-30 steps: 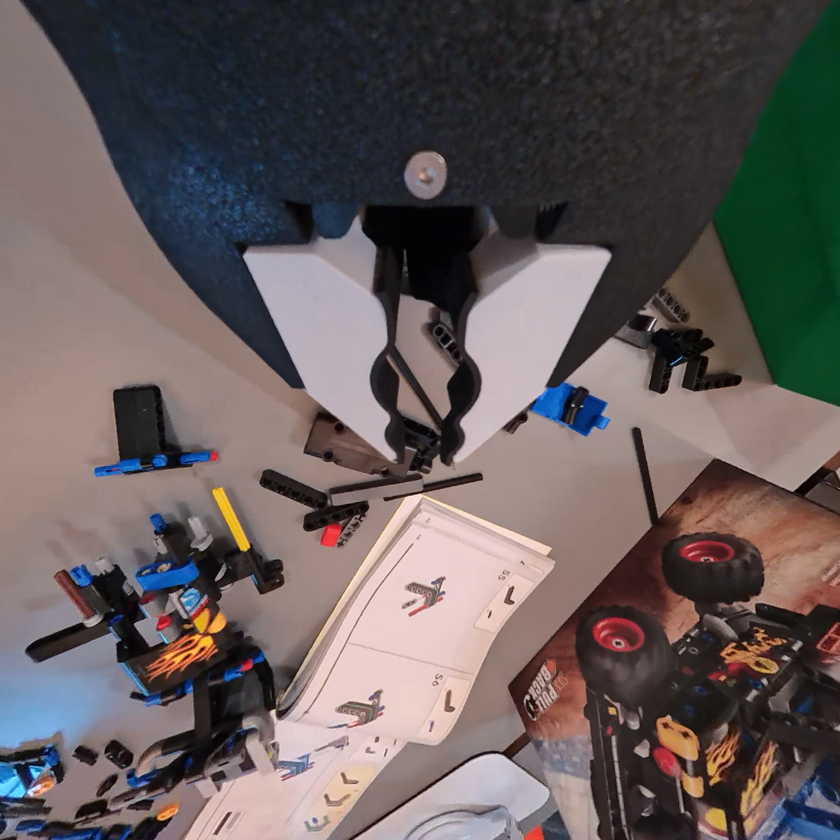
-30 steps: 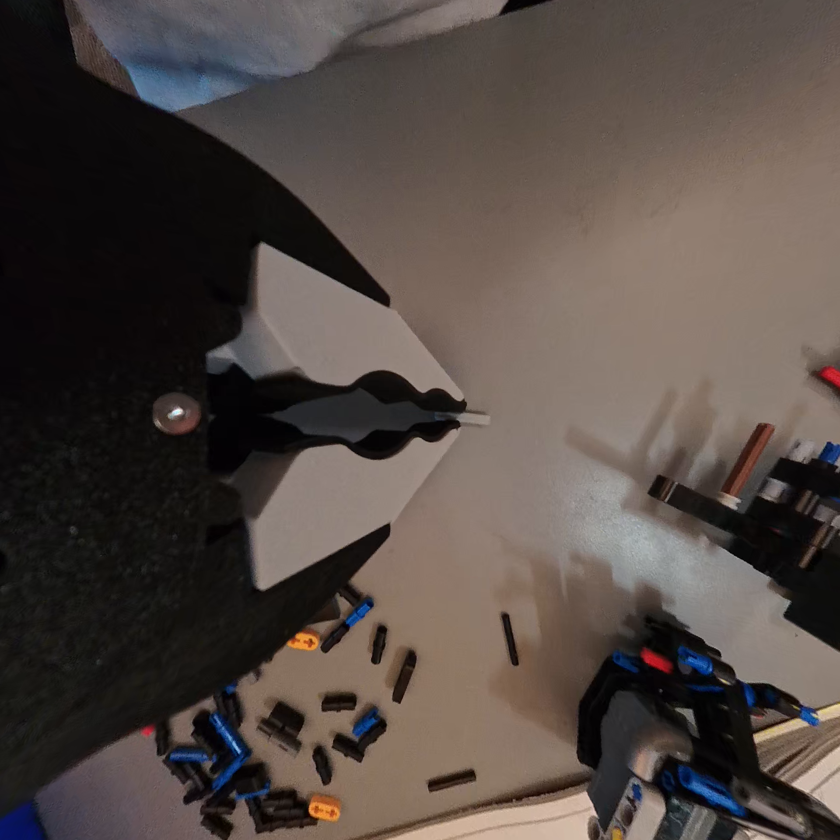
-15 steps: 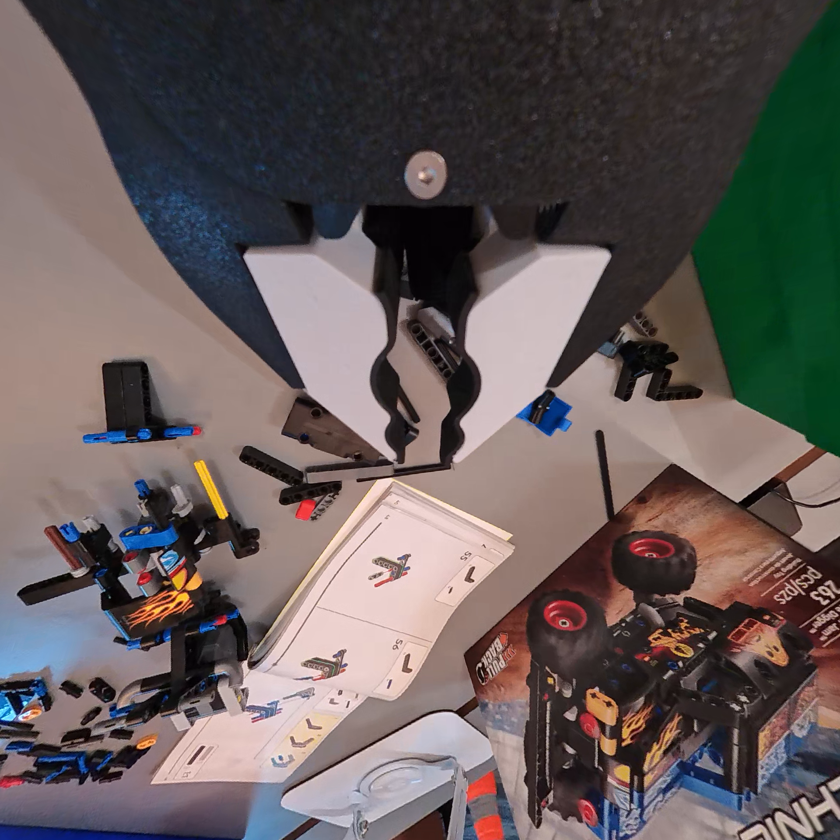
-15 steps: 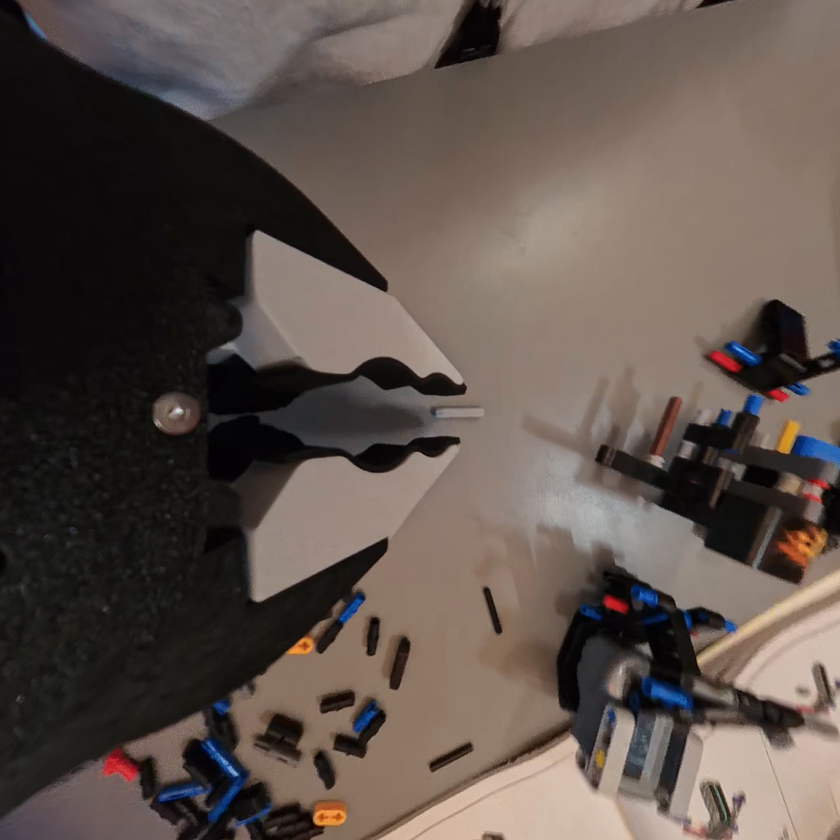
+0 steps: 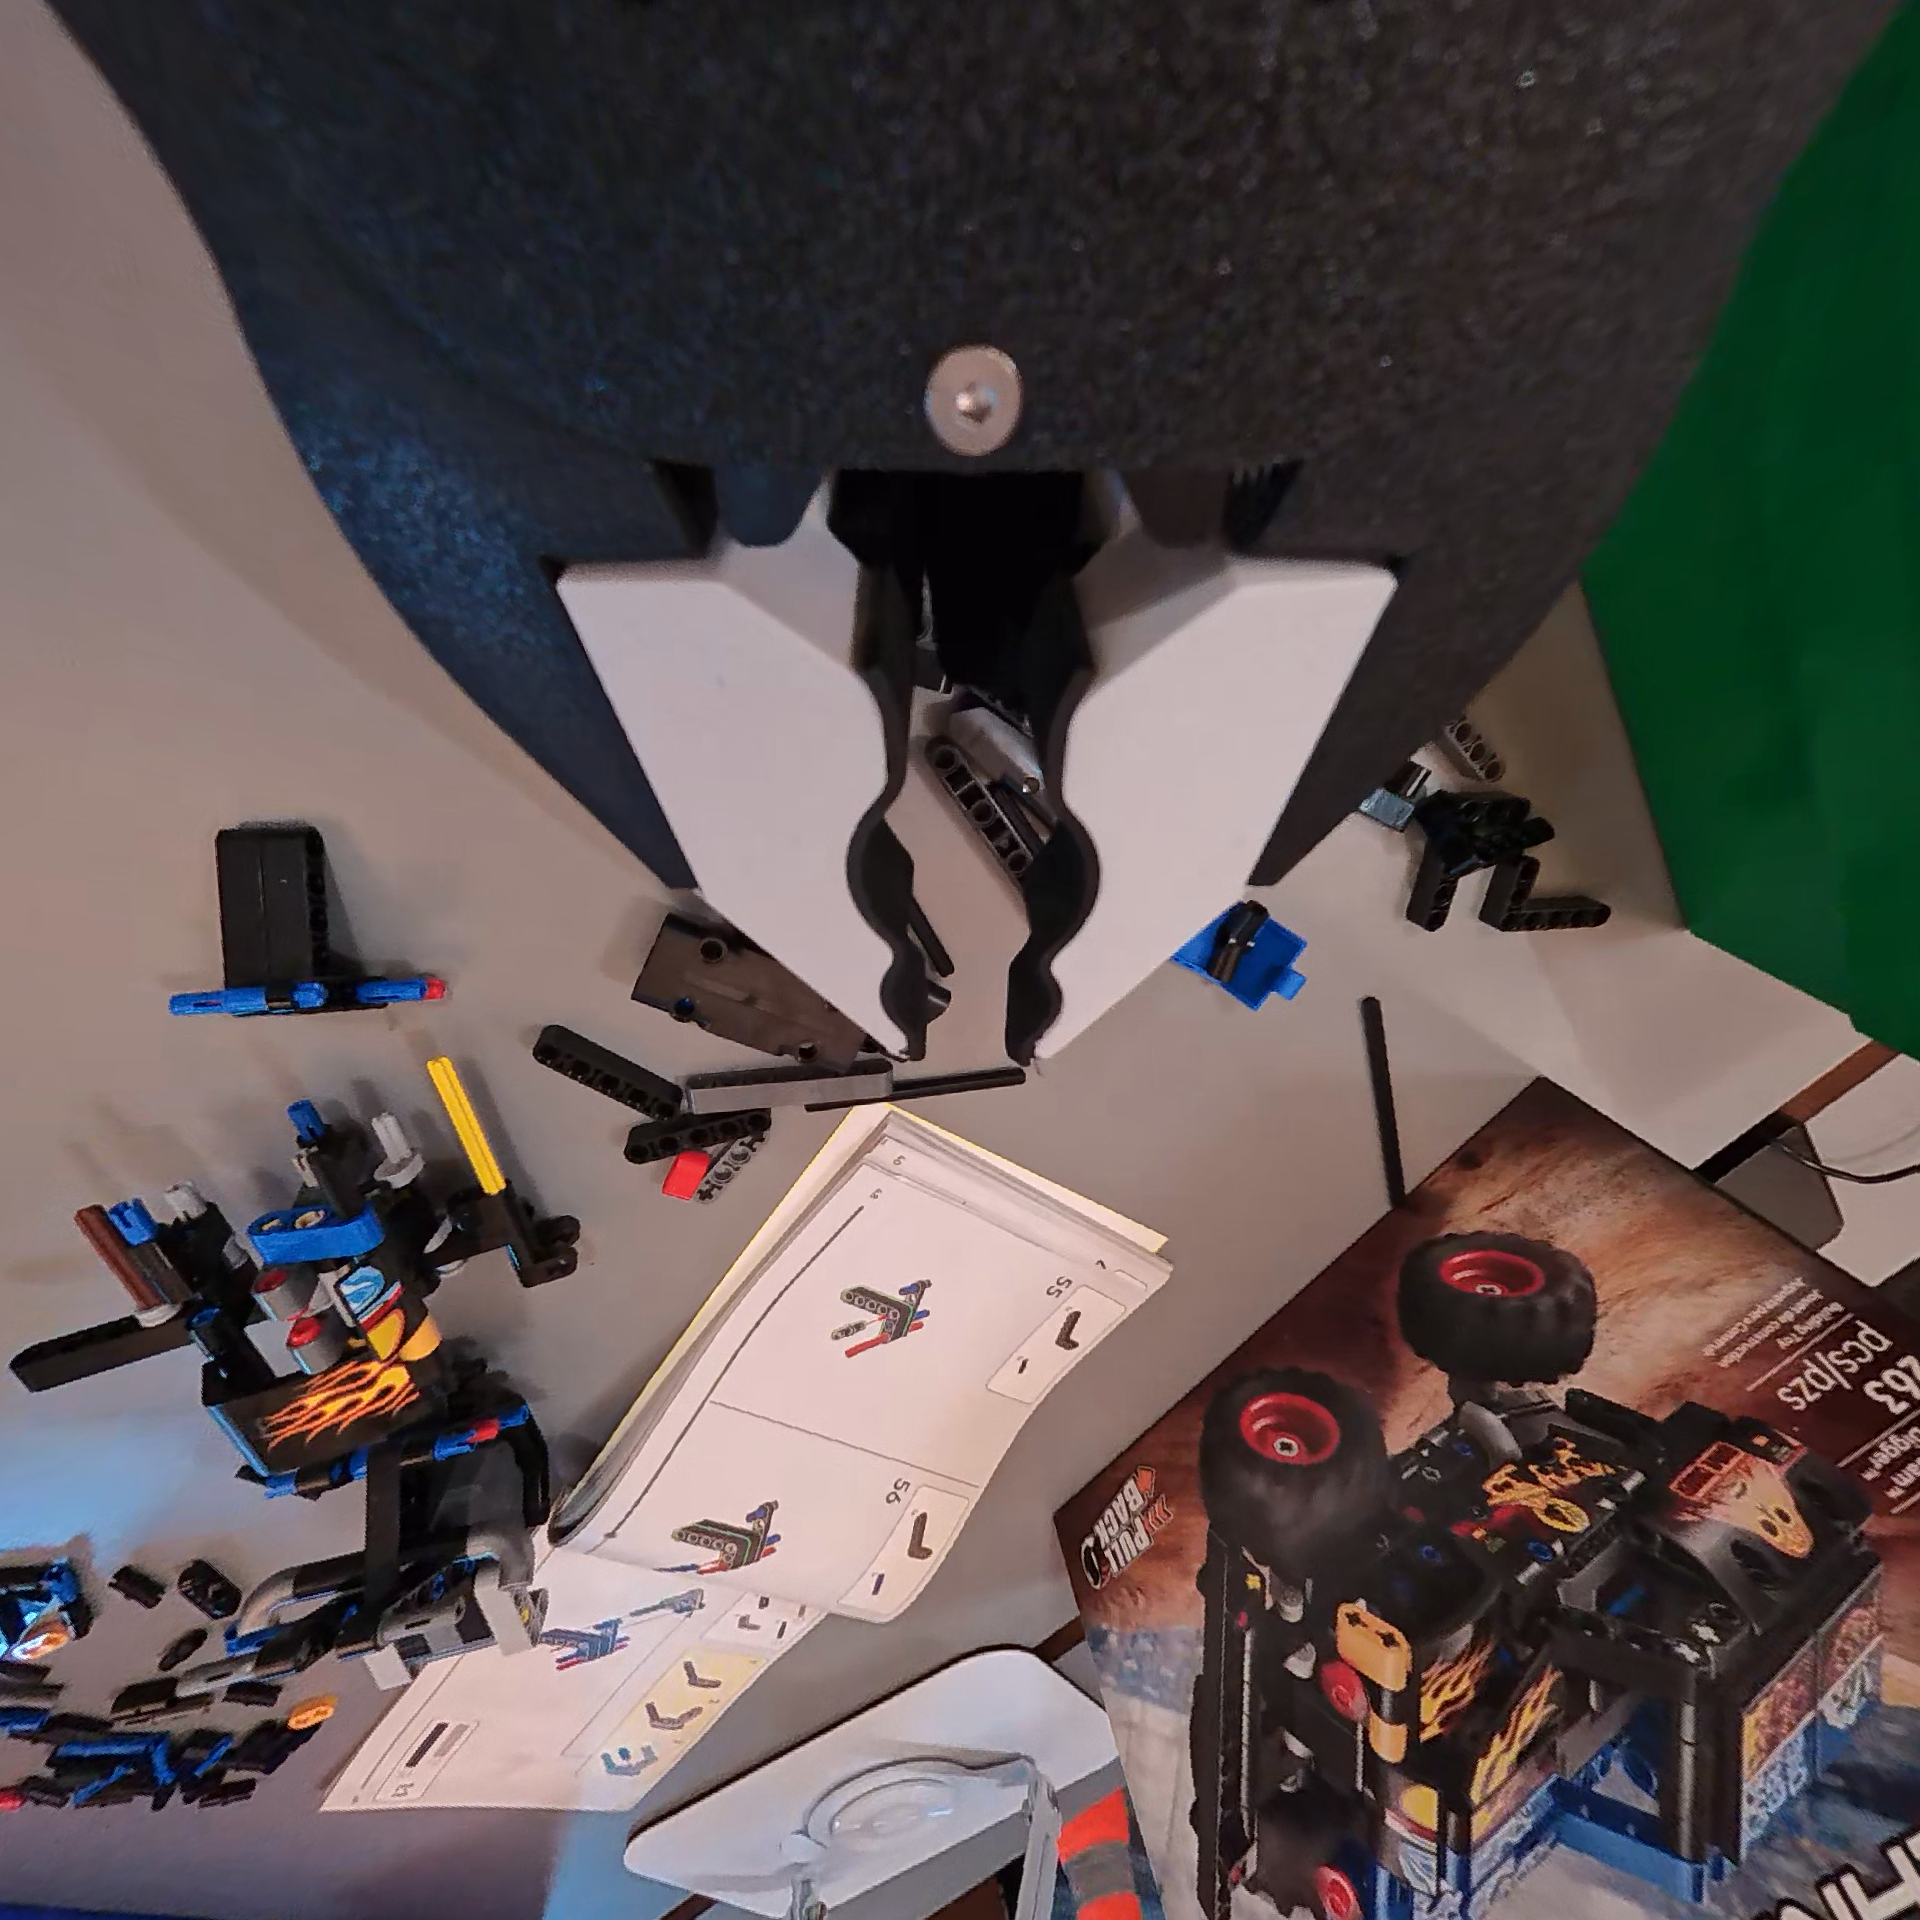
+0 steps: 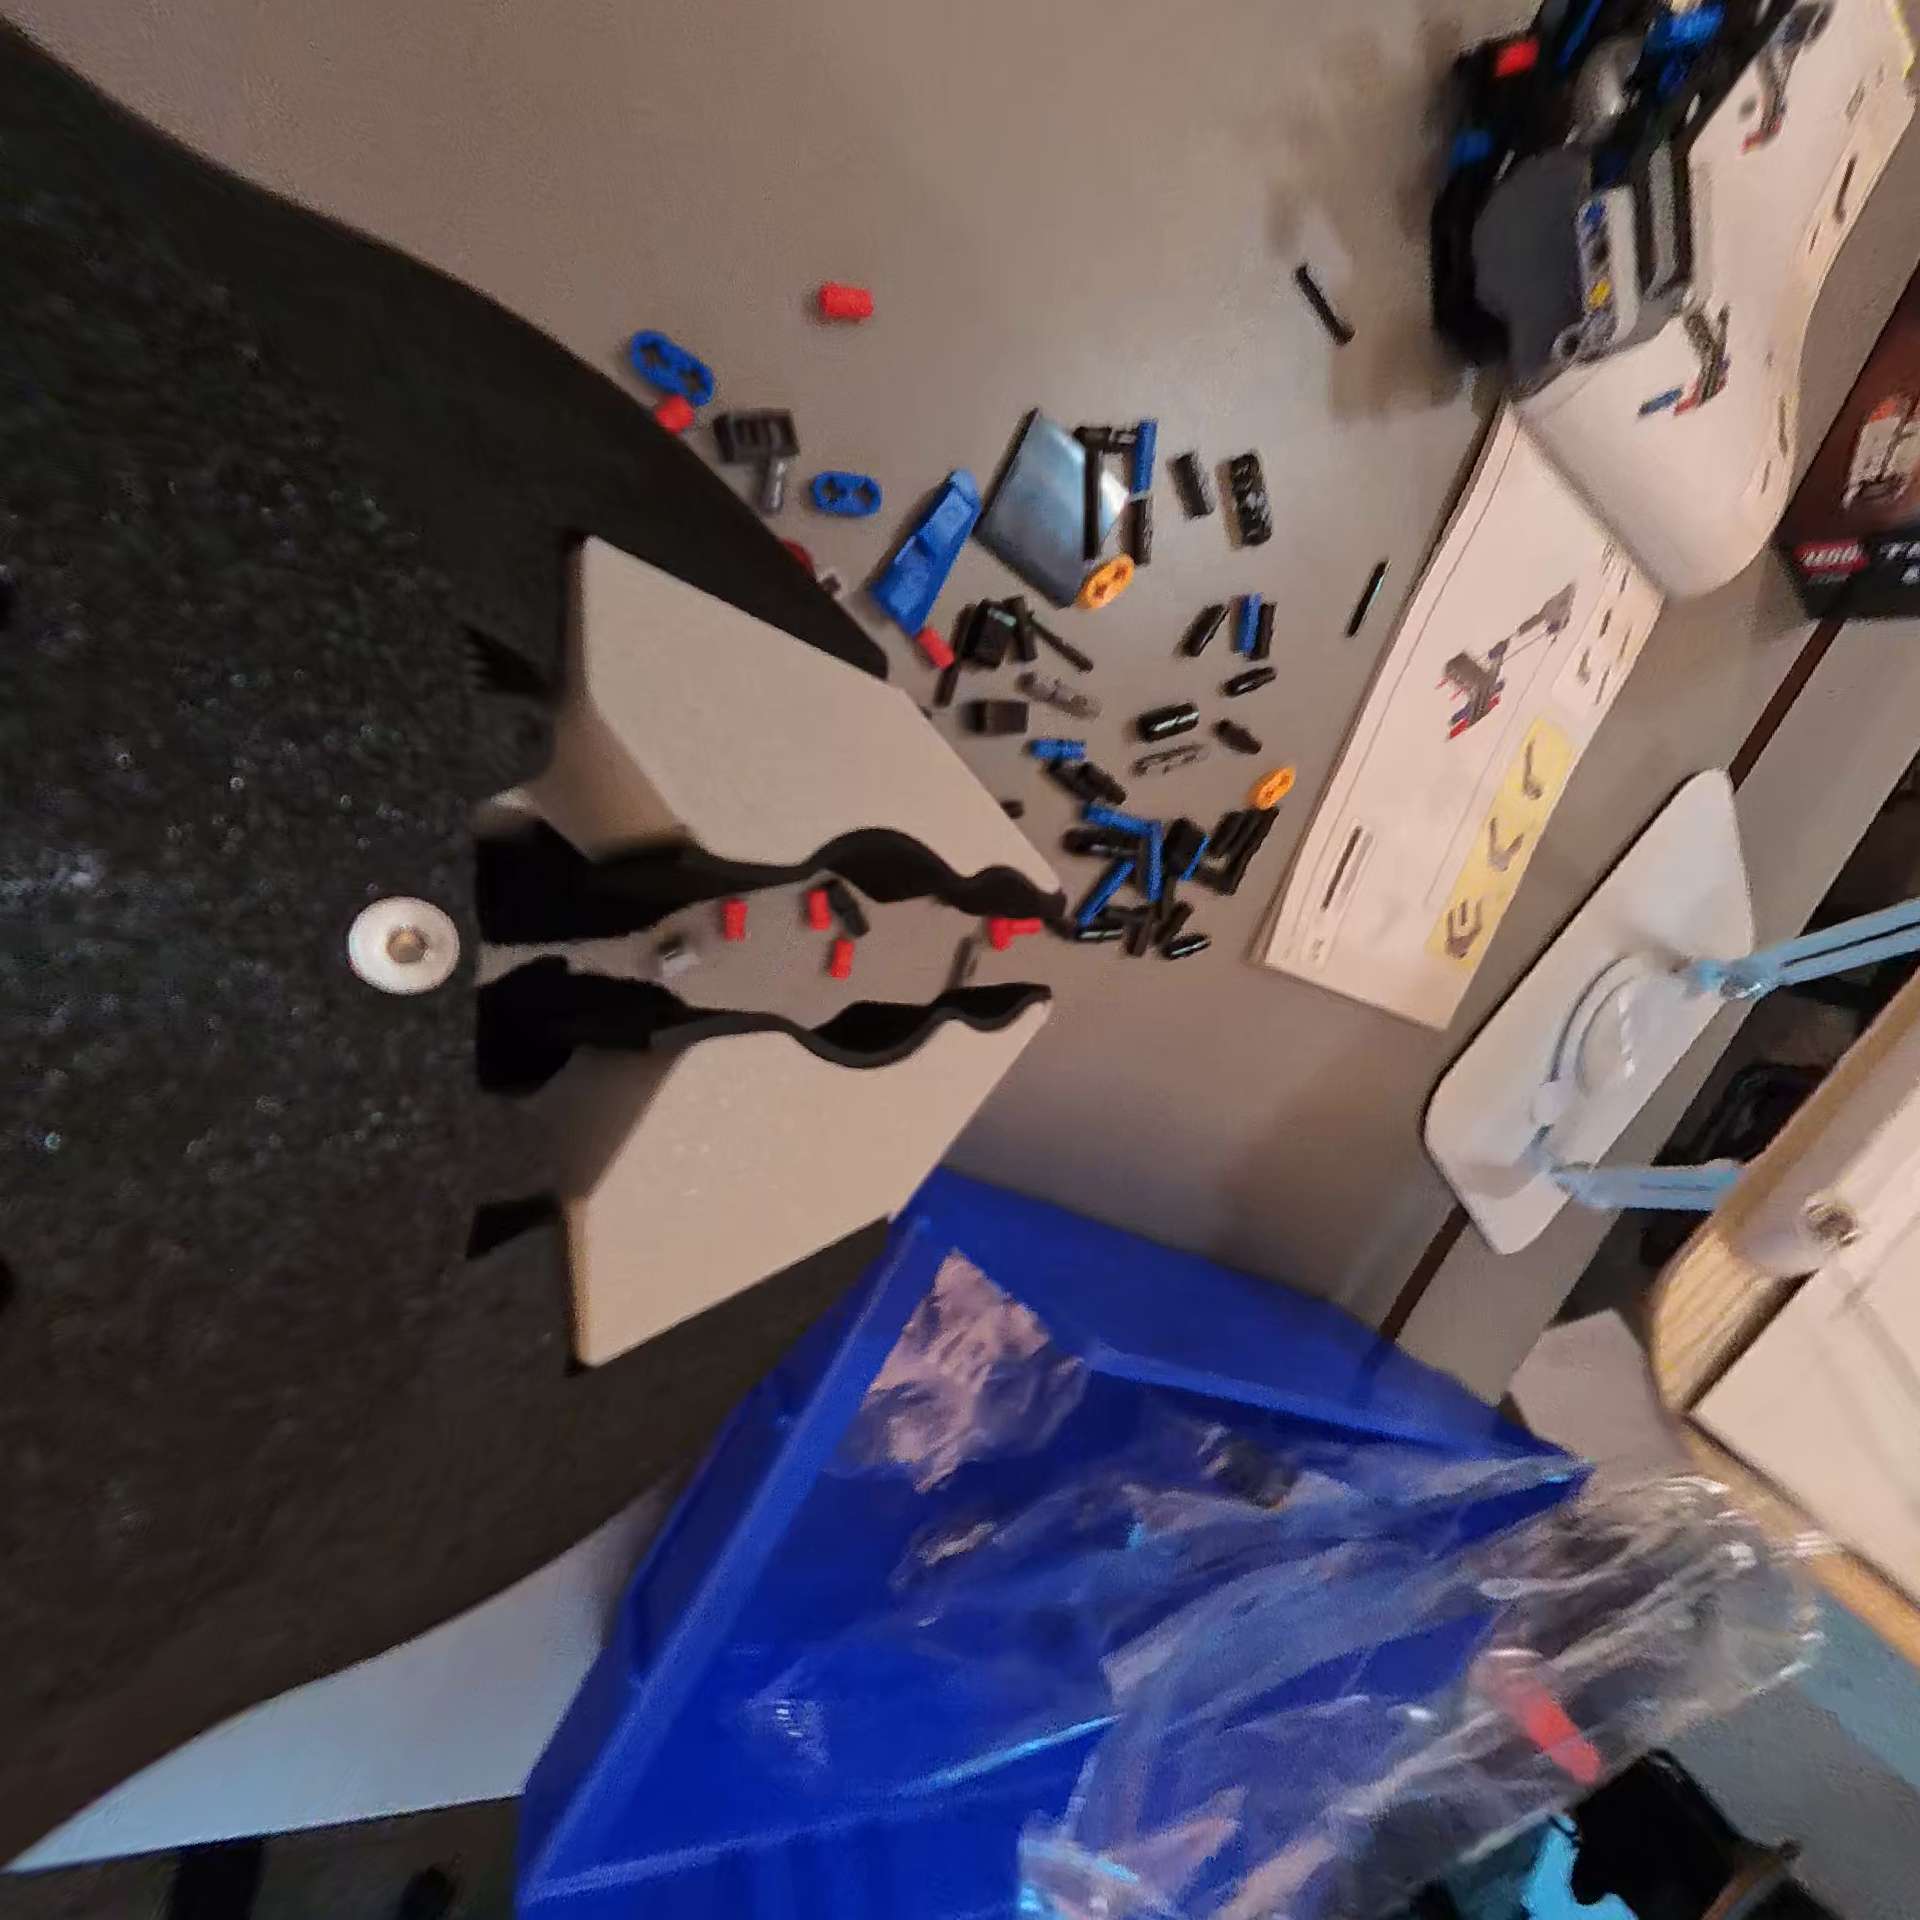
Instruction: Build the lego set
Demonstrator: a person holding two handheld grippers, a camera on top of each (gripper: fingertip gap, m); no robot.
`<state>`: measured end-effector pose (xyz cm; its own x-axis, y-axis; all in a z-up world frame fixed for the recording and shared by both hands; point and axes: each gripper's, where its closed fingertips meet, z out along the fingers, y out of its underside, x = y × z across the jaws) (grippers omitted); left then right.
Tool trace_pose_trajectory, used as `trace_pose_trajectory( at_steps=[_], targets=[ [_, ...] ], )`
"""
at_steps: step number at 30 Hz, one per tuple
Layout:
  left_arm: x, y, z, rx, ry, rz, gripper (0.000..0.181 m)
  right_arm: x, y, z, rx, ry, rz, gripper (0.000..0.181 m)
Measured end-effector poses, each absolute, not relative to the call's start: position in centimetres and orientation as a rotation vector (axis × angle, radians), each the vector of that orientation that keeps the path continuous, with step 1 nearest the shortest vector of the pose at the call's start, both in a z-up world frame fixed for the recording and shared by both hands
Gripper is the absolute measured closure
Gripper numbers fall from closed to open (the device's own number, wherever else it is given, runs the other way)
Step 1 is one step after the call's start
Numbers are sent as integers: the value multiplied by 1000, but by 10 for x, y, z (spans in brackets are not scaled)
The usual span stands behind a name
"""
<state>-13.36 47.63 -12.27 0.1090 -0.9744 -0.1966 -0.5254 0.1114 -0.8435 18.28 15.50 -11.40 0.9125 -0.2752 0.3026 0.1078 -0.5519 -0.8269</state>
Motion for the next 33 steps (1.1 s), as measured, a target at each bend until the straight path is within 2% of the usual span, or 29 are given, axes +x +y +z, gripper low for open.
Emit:
trace_pose_trajectory(
  at_steps=[10,33],
  targets=[
    [-142,477,-111,-1560,1459,-717,168,179,143,-140,-2141,219,-375,168],
    [-201,450,-119,-1690,1462,-548,168,136,147,-142,-2114,201,-231,171]
  ],
)
